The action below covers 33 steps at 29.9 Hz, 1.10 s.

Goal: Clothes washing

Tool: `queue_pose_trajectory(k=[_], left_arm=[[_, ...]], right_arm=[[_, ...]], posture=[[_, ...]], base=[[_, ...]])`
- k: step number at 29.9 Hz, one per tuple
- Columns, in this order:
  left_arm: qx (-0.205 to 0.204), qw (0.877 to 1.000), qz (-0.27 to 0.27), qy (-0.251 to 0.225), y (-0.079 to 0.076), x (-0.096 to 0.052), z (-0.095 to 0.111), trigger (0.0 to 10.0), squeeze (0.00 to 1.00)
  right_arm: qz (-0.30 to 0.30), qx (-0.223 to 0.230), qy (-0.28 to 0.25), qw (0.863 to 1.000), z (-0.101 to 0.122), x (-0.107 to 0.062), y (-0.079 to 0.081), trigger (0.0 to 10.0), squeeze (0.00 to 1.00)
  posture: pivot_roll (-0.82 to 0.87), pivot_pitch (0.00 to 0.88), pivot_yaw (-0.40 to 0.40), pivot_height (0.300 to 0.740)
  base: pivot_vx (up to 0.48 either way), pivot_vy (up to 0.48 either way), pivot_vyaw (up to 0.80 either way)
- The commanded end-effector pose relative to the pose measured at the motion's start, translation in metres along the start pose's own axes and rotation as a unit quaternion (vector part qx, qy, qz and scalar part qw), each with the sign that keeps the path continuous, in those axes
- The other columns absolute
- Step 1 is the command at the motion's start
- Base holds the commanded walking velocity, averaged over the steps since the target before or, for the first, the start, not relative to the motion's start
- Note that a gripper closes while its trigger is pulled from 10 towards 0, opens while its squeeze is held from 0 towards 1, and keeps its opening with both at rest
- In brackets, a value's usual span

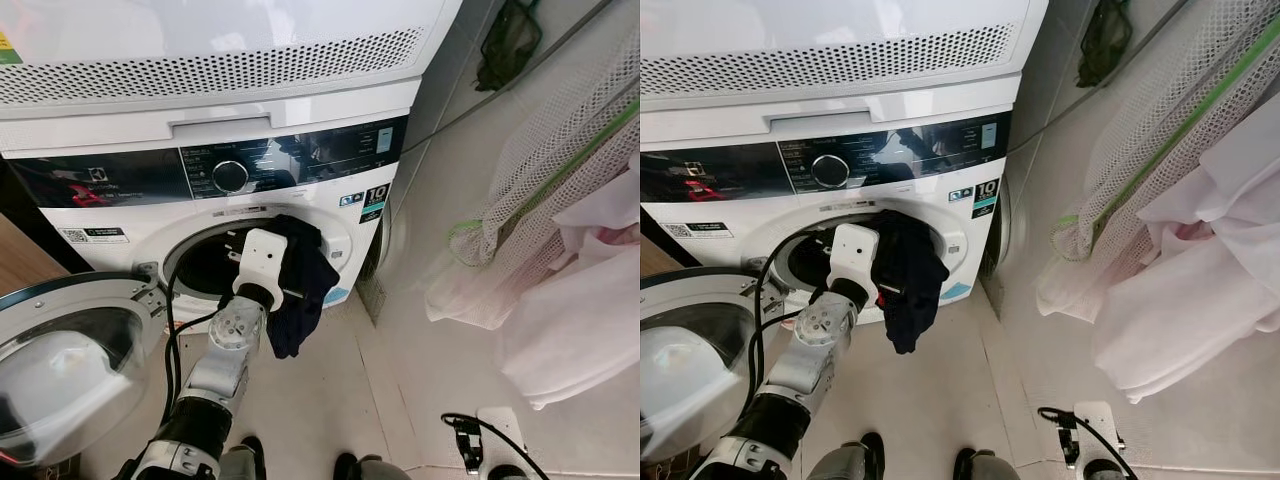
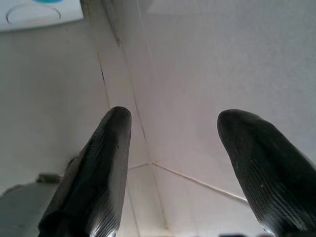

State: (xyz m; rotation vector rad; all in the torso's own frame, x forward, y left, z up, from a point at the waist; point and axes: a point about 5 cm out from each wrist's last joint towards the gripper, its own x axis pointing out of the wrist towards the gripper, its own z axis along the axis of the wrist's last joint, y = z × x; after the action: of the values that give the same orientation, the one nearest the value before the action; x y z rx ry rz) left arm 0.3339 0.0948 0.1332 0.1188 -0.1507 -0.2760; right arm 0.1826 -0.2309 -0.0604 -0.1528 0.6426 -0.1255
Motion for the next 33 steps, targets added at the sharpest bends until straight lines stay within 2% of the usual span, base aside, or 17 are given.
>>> queue_pose_trajectory(k=[1,3,5,9,13,17,22,23,27,29,31,33], left_arm=[[-0.001,1.0,-0.009,-0.014,-0.006,0.002,0.005,10.0,0.0],[-0.001,1.0,-0.009,-0.015,-0.005,0.002,0.005,10.0,0.0],[0.0,1.0,-0.001,-0.019,0.0,0.004,0.006,10.0,0.0],[0.001,1.0,0.005,-0.02,0.001,0.006,0.007,10.0,0.0],[0.002,1.0,0.013,-0.027,0.003,0.007,0.01,10.0,0.0],[0.003,0.999,0.024,-0.032,0.007,0.008,0.011,10.0,0.0],[0.007,0.998,0.043,-0.039,0.015,0.011,0.015,10.0,0.0],[0.008,0.998,0.044,-0.04,0.016,0.011,0.015,10.0,0.0],[0.009,0.998,0.054,-0.042,0.02,0.013,0.016,10.0,0.0],[0.009,0.998,0.054,-0.042,0.02,0.013,0.016,10.0,0.0],[0.01,0.997,0.059,-0.044,0.022,0.014,0.017,10.0,0.0],[0.01,0.997,0.063,-0.046,0.023,0.014,0.017,10.0,0.0]], right_arm=[[-0.014,0.022,0.015,1.0,-0.013,-0.006,-0.007,10.0,0.0],[-0.016,0.029,0.007,0.999,-0.01,-0.005,-0.007,10.0,0.0],[-0.012,0.051,-0.011,0.999,0.003,0.002,-0.005,10.0,0.0],[-0.002,0.051,-0.037,0.998,0.02,0.009,-0.001,10.0,0.0],[0.012,0.076,-0.092,0.993,0.05,0.017,0.007,10.0,0.0],[0.043,0.066,-0.146,0.986,0.074,0.017,0.019,10.0,0.0],[0.097,0.053,-0.223,0.969,0.118,0.008,0.038,10.0,0.0],[0.102,0.052,-0.226,0.967,0.12,0.007,0.039,10.0,0.0],[0.16,0.034,-0.275,0.947,0.145,-0.007,0.046,10.0,0.0],[0.165,0.03,-0.278,0.946,0.147,-0.008,0.047,10.0,0.0],[0.192,-0.006,-0.299,0.935,0.161,-0.02,0.051,10.0,0.0],[0.207,-0.014,-0.305,0.93,0.169,-0.026,0.051,10.0,0.0]], posture=[[0.05,0.242,-0.079,0.74],[0.05,0.239,-0.078,0.74],[0.04,0.236,-0.082,0.74],[0.05,0.232,-0.087,0.74],[0.07,0.23,-0.104,0.74],[0.08,0.228,-0.115,0.74],[0.08,0.229,-0.141,0.74],[0.08,0.229,-0.141,0.74],[0.08,0.227,-0.151,0.74],[0.08,0.225,-0.153,0.74],[0.08,0.223,-0.163,0.74],[0.08,0.223,-0.165,0.74]], base=[[0.0,0.0,0.0],[0.0,0.0,0.0],[0.0,0.0,0.0],[0.0,0.0,0.0],[0.0,0.0,0.0],[0.0,0.0,0.0],[0.0,0.0,0.0],[0.0,0.0,0.0],[0.0,0.0,0.0],[0.0,0.0,0.0],[0.0,0.0,0.0],[0.0,0.0,0.0]])
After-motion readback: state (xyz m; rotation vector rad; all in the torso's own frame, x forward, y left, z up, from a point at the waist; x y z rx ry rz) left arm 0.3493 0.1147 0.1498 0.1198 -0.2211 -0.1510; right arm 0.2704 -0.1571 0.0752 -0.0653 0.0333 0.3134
